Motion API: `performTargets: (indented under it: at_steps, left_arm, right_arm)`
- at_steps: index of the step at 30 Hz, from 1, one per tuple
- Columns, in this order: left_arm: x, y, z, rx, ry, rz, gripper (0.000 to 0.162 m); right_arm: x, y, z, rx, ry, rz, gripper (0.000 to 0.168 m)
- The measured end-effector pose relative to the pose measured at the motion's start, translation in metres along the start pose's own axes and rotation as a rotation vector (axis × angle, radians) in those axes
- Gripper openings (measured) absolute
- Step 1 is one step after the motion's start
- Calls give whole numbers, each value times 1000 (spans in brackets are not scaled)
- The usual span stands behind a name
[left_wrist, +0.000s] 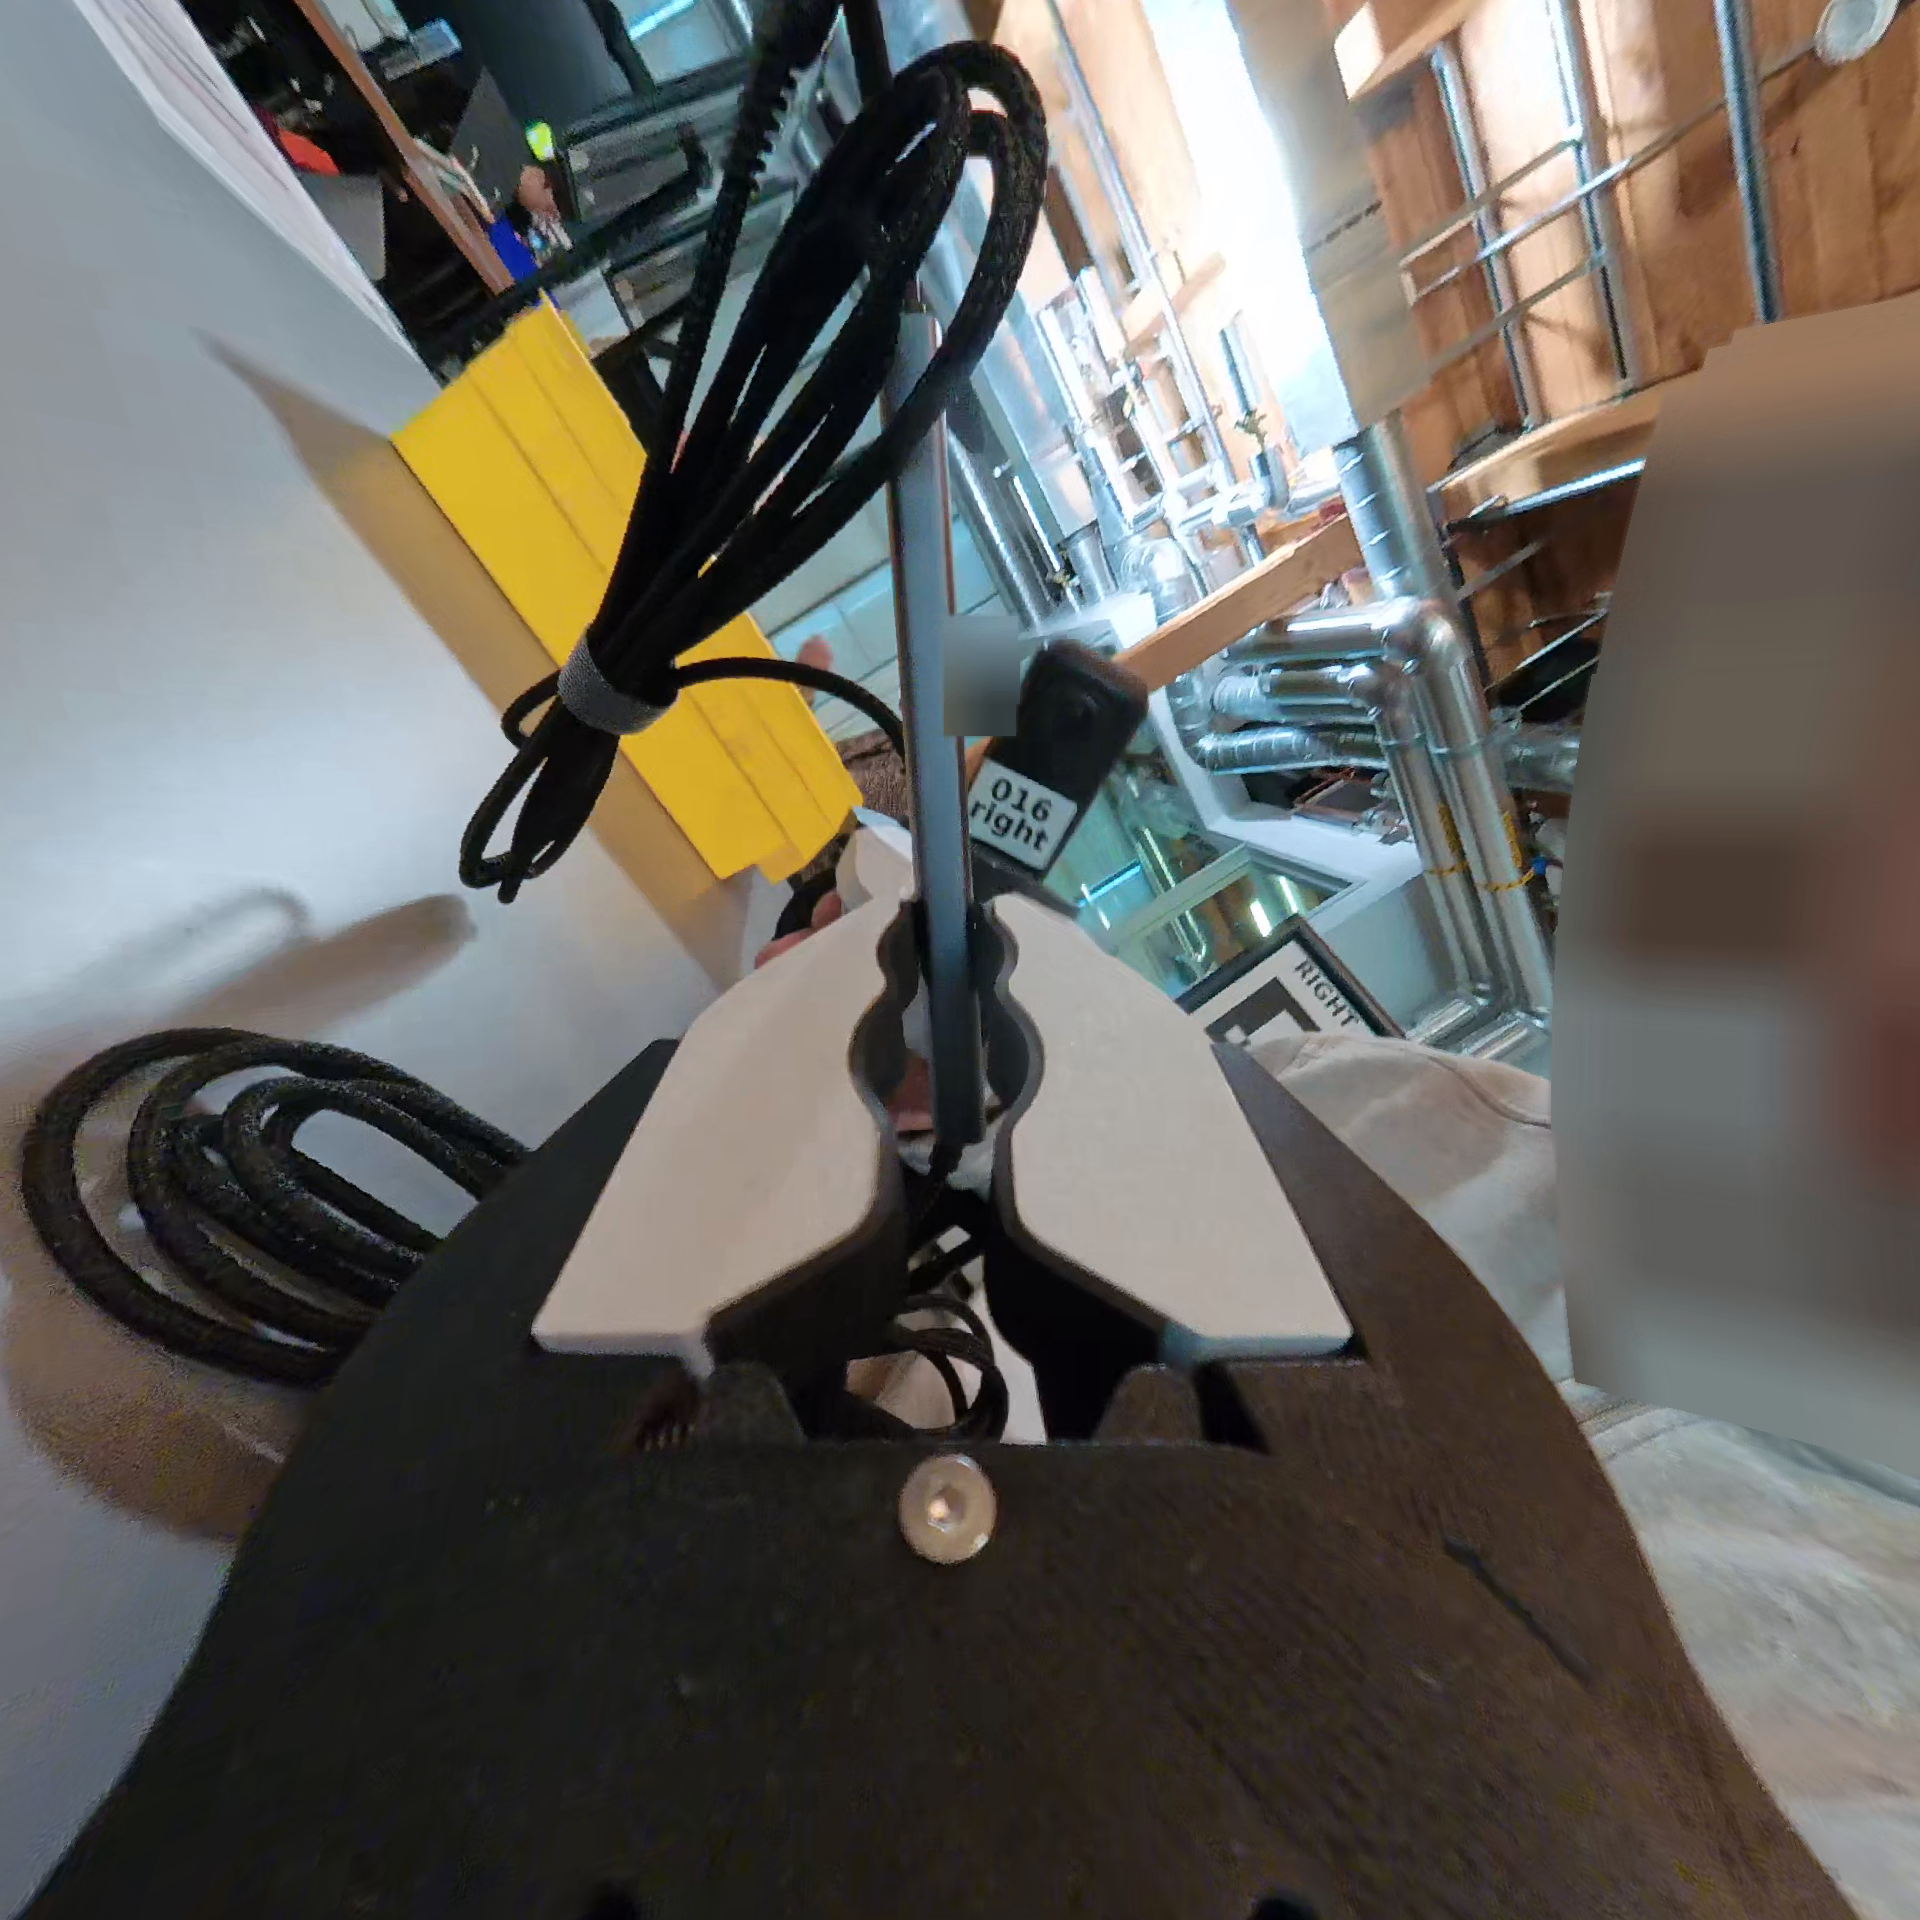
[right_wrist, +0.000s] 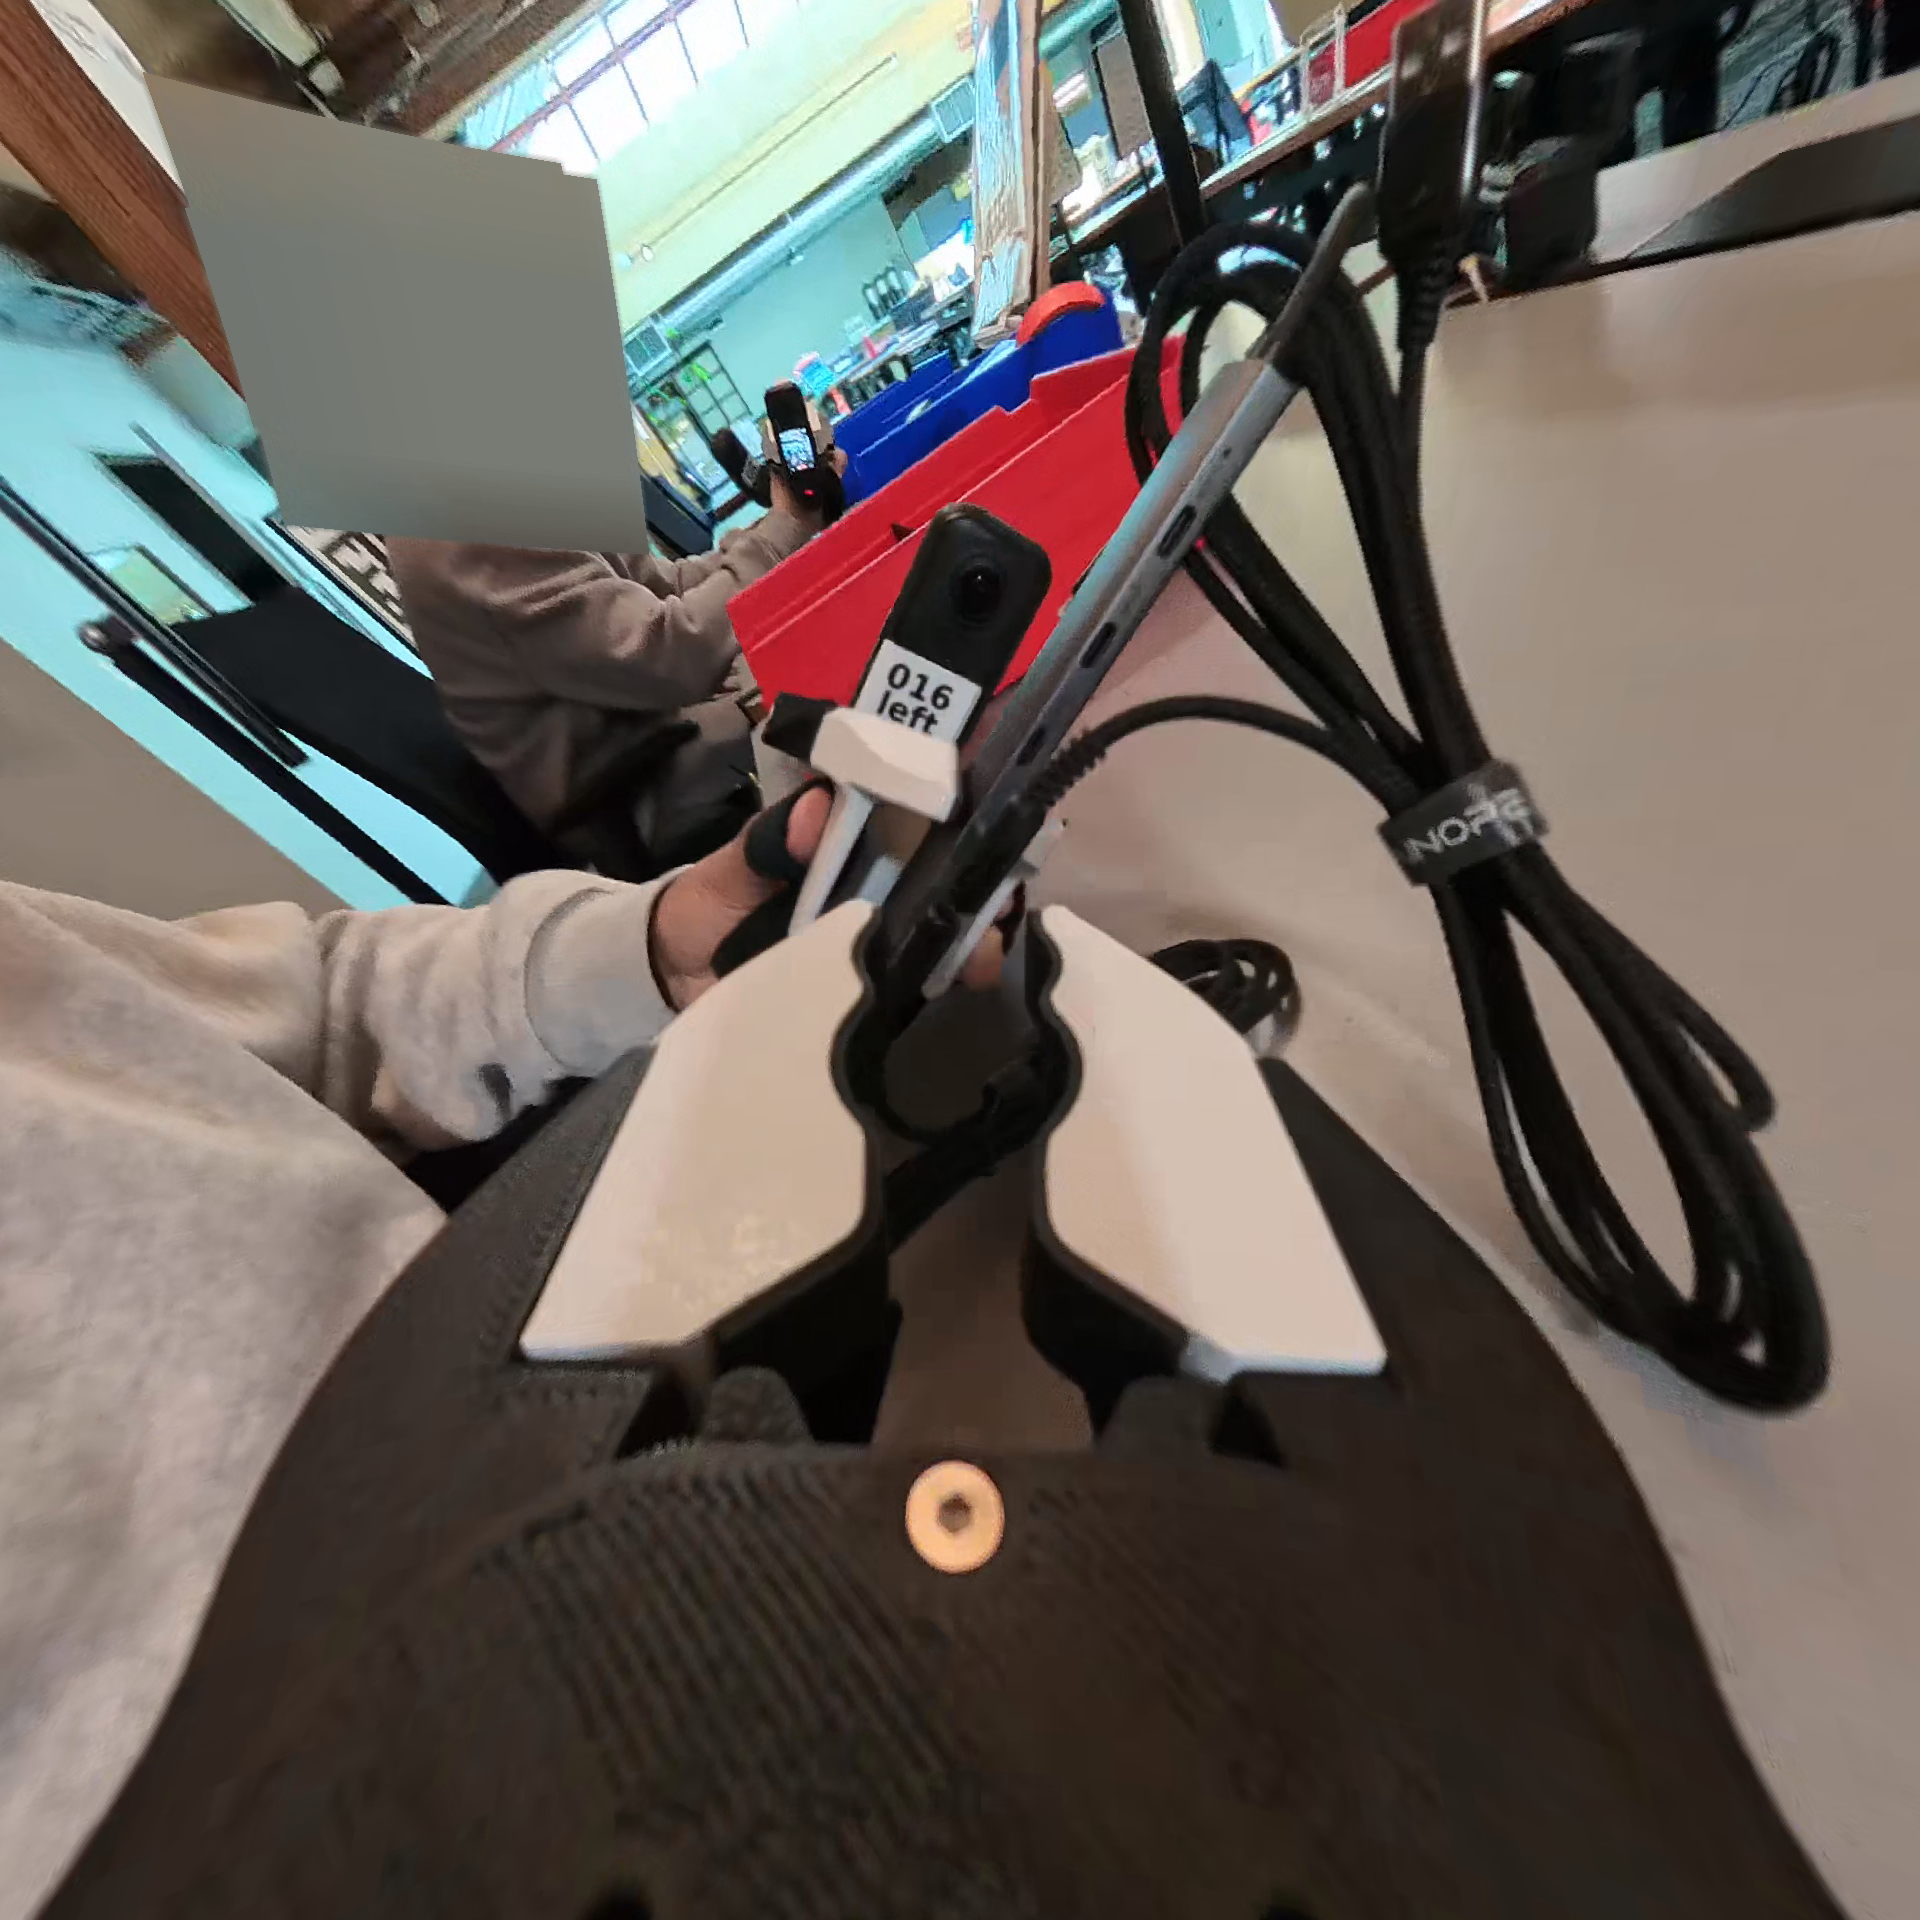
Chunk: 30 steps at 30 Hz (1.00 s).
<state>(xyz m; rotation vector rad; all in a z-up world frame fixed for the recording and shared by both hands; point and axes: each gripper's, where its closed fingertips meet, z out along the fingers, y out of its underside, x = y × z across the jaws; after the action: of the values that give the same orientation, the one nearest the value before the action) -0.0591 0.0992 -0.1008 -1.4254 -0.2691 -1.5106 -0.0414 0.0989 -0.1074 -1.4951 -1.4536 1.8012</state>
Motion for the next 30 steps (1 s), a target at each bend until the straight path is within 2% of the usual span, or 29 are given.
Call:
performTargets:
  at_steps: [1, 6, 18, 30]
  left_arm:
    - [-1, 5, 3, -21, -3, 3, 8]
    - [0, 20, 17, -70, -10, 43, 8]
    - [-3, 27, 18, -156, -59, 132, 8]
    - [-5, 26, 14, -167, -67, 122, 8]
  right_arm:
    - [1, 1, 0, -1, -13, 23, 24]
    - [0, 5, -3, -25, -65, 86, 13]
    - [1, 10, -7, -78, -90, 90, 11]
    - [2, 10, -8, -78, -103, 111, 11]
